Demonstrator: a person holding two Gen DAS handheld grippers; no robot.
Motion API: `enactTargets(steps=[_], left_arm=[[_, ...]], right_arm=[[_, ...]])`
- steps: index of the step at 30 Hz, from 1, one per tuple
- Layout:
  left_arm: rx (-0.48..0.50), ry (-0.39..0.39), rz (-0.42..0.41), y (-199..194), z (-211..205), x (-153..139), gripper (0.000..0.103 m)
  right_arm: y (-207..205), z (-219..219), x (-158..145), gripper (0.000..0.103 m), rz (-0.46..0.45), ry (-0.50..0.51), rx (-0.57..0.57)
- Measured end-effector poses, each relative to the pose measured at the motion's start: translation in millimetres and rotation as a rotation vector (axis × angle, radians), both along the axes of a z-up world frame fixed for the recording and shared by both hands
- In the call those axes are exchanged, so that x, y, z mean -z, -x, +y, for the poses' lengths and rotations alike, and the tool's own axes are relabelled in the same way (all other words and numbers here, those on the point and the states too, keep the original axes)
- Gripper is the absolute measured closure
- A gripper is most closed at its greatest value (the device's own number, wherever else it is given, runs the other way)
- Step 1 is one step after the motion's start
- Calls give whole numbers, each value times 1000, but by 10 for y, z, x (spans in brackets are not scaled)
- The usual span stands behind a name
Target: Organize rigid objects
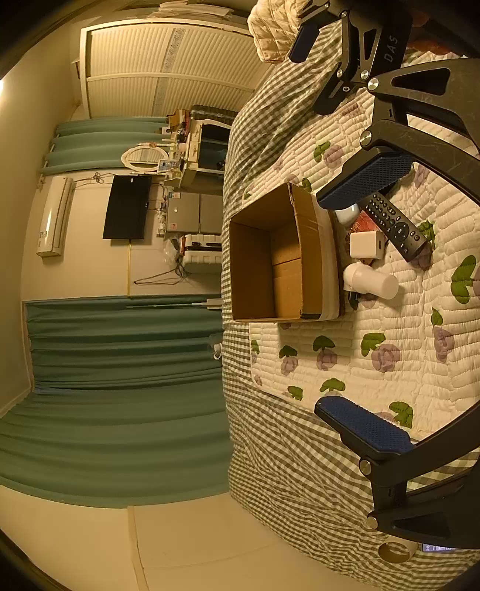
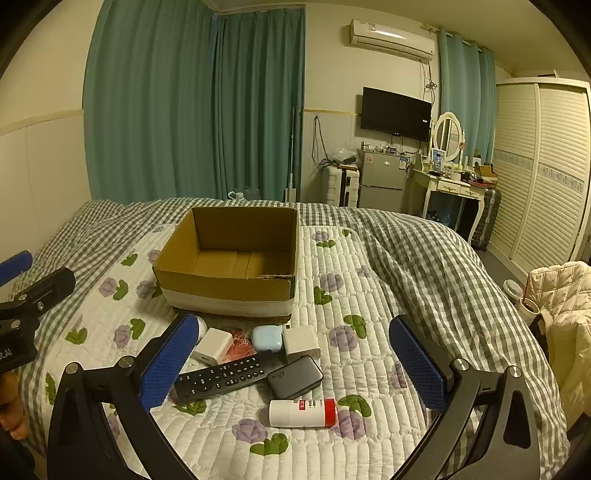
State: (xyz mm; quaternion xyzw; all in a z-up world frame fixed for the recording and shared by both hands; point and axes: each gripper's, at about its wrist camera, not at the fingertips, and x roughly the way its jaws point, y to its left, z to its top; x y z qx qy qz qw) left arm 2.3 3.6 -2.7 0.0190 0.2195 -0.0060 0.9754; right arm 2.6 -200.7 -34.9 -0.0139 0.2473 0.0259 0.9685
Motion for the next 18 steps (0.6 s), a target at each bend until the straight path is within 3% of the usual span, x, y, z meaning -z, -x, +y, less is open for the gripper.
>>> enactTargets(steps=[18], left_arm=[[4,4,2,-6,24,-2,0]], right_arm=[[-14,10,47,0,21,10,-3]])
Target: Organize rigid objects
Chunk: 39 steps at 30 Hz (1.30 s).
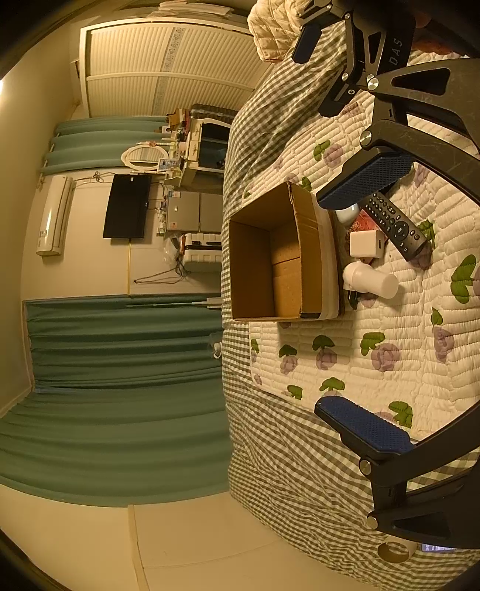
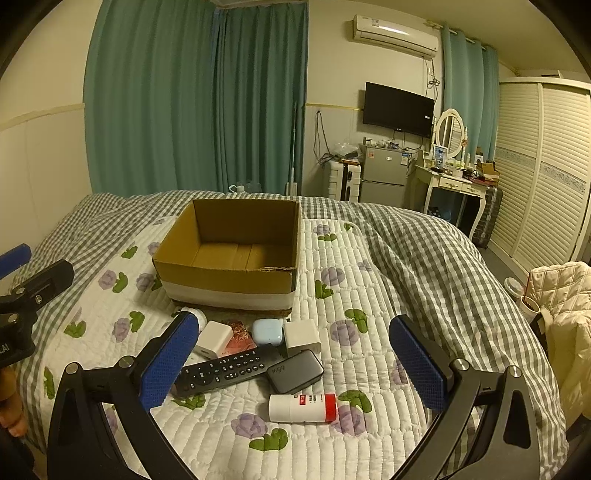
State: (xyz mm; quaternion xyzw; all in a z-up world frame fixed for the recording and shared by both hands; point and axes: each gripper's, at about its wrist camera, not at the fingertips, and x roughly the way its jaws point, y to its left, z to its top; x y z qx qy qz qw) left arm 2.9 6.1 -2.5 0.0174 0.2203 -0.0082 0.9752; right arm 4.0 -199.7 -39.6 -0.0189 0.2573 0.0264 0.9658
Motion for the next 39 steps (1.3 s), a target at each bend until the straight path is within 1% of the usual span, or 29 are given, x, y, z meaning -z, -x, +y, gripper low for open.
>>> enactTargets(steps=[7,14,19,24,26,27,29,32,34,36,39], left_arm=[[3,1,3,0,5,3,0],[20,15,23,-35,-7,56,0],[23,16,25,-40,-26,79,0],[25,18,22,-47,-22,87,0],[25,18,17,-45,-12,84,0],[24,21,20,-54,1,89,0],[21,31,24,-69,21,101,0],[27,33,37,-97,5,152,0],[33,26,47,-125,-22,200,0],[39,19,77,-191,-61,313,0],[42,11,132,-296,-109,535,0]], right_arm=[[-20,-27,8,0,9,-7,11],[-36,-46,19,0,17,10,44],[-70,-58,49,0,43,1,29],[-76,-44,57,0,51,9,30],[-64,-65,51,0,41,14,49],[-48,-96,39,0,23,18,77],[-53,-137,21,0,23,9,90],[-93,-210,41,0,49,-12,92],[-155,-212,122,0,93,-8,72],[-259,-196,293,0,167,-2,46],[-418,-137,684,0,287,28,28]])
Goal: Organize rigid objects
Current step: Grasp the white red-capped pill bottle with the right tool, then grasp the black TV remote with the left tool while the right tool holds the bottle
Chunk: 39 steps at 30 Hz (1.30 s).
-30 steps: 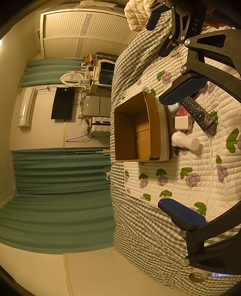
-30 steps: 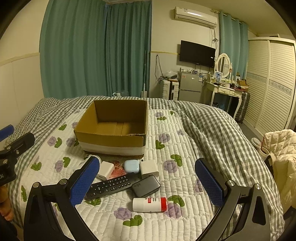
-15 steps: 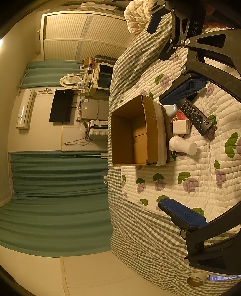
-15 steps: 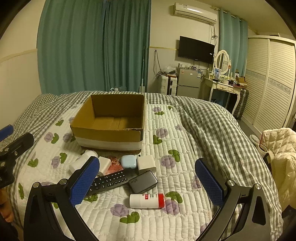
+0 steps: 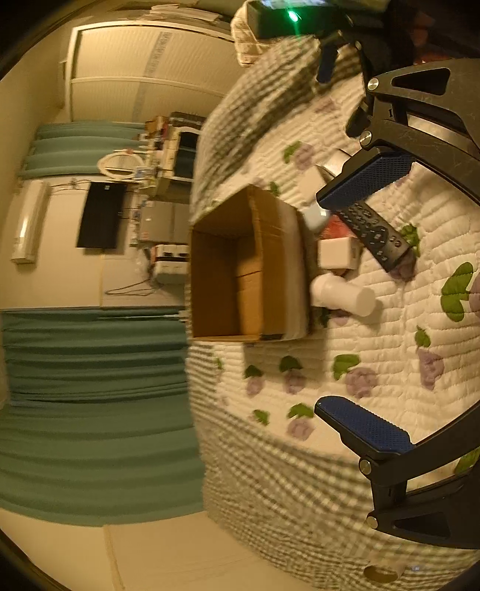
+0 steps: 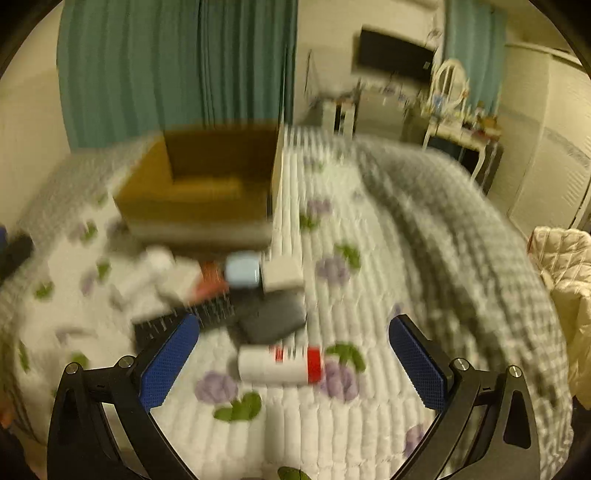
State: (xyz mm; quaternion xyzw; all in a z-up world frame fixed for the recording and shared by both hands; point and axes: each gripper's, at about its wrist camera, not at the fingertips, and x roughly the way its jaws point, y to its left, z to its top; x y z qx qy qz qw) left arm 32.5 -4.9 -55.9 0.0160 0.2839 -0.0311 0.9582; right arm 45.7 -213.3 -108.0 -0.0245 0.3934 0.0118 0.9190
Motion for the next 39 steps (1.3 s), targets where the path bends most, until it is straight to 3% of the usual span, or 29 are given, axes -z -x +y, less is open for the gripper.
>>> enactTargets(steps=[2,5,9,11,12,18,19,21,23,28,29,30,32,35,39], left_arm=[[2,1,35,-56,-17,139,0],[1,1,97,-133,-39,341,0],[23,-4,152,-204,-102,503,0],[36,-6,182,-254,-130,546,2],[44,-7,205,-286,-163,569,2],[159,-65,261,-506,-464,584,3],[182,-62,269,-541,-517,599,3],[222,-82,305,-635,-671,673,16],[260,-106,348,-729,-793,767,22],[343,-163,500,-998,-1027,1089,22],[344,-189,517,-1044,-1072,1138,26],[354,-209,534,-1090,-1128,1182,38],[375,-239,522,-1119,-1199,1178,50],[422,-204,536,-1074,-1219,1134,59],[400,-158,543,-922,-1108,1071,59]], right_arm=[[-75,36,248,2,64,19,-5],[-188,63,590,16,168,26,-13],[-300,74,783,17,228,-5,-28],[-342,87,841,27,246,-8,-36],[-352,89,852,27,247,-7,-39],[-314,13,505,27,125,56,3],[-320,-26,428,27,108,44,11],[-336,-147,291,27,81,-7,36],[-364,-242,240,27,75,-44,56],[-389,-469,197,27,80,-159,96],[-387,-462,182,27,76,-157,98],[-380,-459,163,27,70,-155,96],[-371,-443,152,27,64,-159,89],[-393,-456,190,27,75,-180,85],[-375,-514,190,27,72,-170,107]])
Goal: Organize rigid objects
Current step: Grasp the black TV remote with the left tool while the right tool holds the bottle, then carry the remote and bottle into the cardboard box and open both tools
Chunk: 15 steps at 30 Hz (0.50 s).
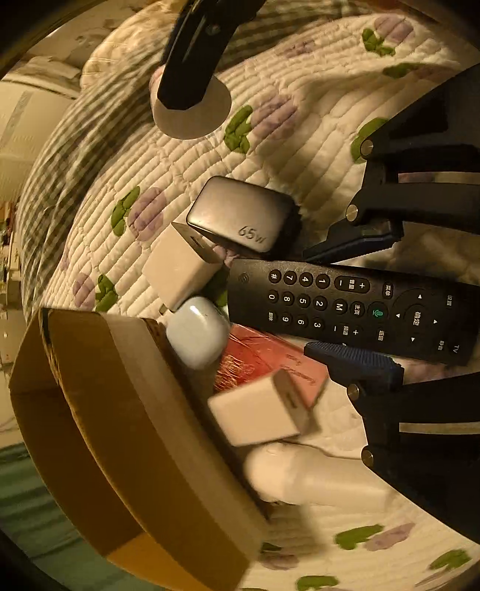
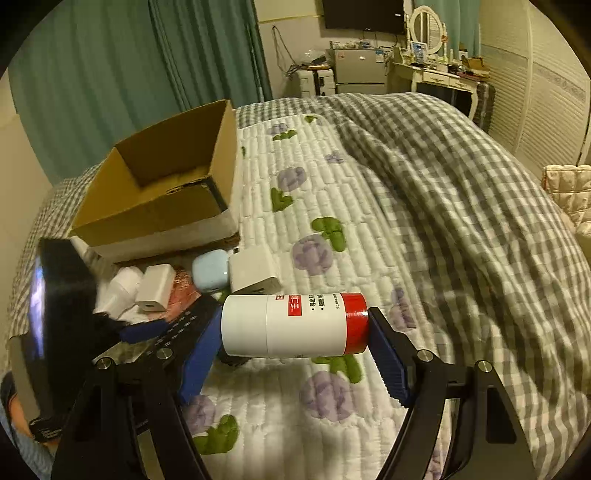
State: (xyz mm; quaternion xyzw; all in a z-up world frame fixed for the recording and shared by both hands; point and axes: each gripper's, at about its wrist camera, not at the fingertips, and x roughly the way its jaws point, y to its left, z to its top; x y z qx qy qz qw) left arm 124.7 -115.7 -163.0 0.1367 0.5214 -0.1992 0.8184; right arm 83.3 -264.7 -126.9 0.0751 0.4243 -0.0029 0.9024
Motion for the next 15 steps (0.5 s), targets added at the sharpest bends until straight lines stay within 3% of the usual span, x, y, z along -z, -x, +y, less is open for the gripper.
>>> enactTargets(steps=[3,8,15], left_arm=[[-52,52,0,183,132,-152,59],[-139,116,-89,450,395,-562,60],[-203,149,-187,388,556,-1037,60]], right_arm=[[39,-7,-46,27,-11,-23,-7],[125,52,-182,27,-43,-8,-34],[254,182,-510,27,-103,-13,-90]])
